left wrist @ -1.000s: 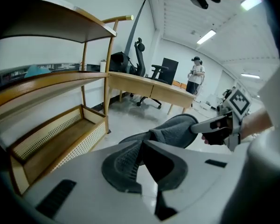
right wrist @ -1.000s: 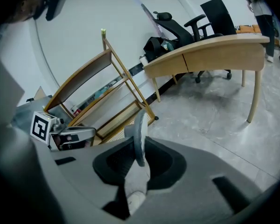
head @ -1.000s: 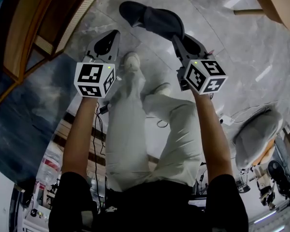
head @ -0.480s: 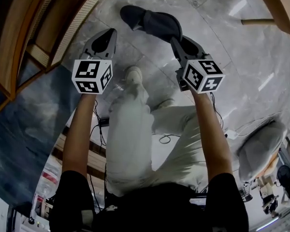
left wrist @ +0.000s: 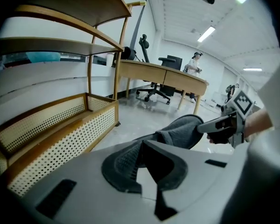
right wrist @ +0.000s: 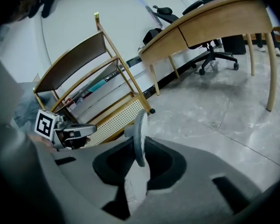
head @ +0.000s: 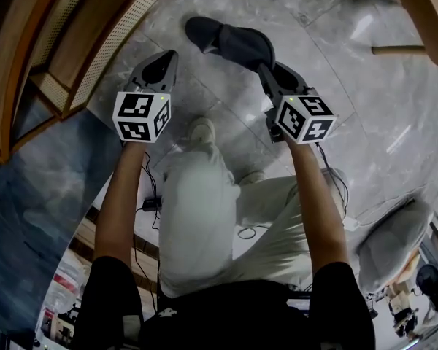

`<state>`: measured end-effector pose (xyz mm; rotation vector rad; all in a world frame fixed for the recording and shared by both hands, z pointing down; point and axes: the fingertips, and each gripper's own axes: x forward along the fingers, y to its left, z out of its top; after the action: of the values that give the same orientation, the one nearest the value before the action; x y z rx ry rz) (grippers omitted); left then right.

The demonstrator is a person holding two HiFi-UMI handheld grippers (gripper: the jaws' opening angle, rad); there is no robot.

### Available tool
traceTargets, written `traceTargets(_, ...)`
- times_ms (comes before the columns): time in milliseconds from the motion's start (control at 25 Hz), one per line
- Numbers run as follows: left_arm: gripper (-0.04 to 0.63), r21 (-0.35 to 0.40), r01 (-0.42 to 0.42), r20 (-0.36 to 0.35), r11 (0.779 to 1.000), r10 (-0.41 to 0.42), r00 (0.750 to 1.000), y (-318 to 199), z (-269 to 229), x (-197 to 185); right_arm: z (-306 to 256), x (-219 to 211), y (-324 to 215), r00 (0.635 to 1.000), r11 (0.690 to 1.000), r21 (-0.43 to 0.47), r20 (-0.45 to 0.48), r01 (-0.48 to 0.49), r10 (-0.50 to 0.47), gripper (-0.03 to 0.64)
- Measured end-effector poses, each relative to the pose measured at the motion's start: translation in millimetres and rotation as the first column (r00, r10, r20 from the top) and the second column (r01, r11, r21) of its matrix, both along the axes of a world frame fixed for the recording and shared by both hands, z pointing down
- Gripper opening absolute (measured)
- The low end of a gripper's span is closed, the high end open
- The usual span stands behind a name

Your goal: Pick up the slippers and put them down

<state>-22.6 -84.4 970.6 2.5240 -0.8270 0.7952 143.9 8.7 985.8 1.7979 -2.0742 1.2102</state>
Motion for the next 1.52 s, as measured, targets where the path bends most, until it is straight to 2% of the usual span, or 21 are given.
traceTargets(600,0.008,0.032,0.053,0.021,0.998,-0.054,0.998,-6.0,57.0,-25.4,45.8,-3.8,-15.5,0.999,0.999,0.024,-0.027,0.044,-0.043,0.054)
traceTargets(960,0.008,0.039,0.073,0.012,0.997,-0.074,0.997,-4.7,74.7,-33.1,62.8,-15.6,-14.8,0.998,0.998,0.017,0.004,0.063,-0.063,0.054)
traceTargets(1320,0.008,0.036,0.099,0.008,0.994,-0.099,0.995,-1.8,86.5,-43.6,90.1,-12.9,-10.2,0.991,0.999,-0.041,0.133,-0.004,0.009,0.055)
traceTargets(1520,0.008,0.028,0.106,0.025,0.994,-0.107,0.994,4.3,96.9,-51.6,105.8,-12.4,-6.6,0.987,0.997,-0.067,0.156,-0.024,0.034,0.060)
